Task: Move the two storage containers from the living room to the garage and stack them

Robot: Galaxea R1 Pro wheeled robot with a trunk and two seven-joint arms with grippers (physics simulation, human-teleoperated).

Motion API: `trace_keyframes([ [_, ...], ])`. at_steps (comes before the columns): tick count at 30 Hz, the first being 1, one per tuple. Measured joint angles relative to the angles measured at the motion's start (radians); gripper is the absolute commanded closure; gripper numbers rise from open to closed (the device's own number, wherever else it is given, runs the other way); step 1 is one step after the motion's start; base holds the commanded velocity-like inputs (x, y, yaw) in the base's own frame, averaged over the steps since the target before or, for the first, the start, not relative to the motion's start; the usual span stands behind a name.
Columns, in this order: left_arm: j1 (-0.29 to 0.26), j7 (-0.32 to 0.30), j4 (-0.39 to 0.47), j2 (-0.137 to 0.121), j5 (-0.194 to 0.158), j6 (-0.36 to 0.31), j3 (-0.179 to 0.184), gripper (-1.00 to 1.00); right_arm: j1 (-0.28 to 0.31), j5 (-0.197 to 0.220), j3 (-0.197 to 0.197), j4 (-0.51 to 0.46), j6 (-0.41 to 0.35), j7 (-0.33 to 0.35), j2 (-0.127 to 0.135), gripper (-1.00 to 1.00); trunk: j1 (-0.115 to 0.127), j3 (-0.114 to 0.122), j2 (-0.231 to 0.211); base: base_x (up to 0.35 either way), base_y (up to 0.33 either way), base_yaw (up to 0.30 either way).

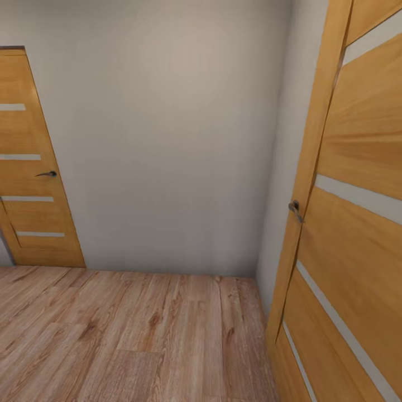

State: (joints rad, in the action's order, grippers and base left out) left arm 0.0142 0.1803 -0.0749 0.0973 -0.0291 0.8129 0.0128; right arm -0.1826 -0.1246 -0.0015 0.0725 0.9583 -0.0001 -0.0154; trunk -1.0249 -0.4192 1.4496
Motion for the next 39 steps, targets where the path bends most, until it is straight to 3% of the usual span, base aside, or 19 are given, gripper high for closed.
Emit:
trace_keyframes([
  [23,0.000,-0.002,0.024,0.009,0.004,-0.023,0.004,-1.00,0.001,0.001,0.000,0.000,0.000,0.000,0.000,-1.00,0.000,0.000,0.000,0.007,0.000,0.001],
  [39,0.000,0.003,0.027,0.007,0.004,-0.022,0.005,-1.00,0.000,-0.001,0.001,0.000,-0.002,0.000,0.000,-1.00,0.000,0.000,0.000,0.185,0.000,0.000],
])
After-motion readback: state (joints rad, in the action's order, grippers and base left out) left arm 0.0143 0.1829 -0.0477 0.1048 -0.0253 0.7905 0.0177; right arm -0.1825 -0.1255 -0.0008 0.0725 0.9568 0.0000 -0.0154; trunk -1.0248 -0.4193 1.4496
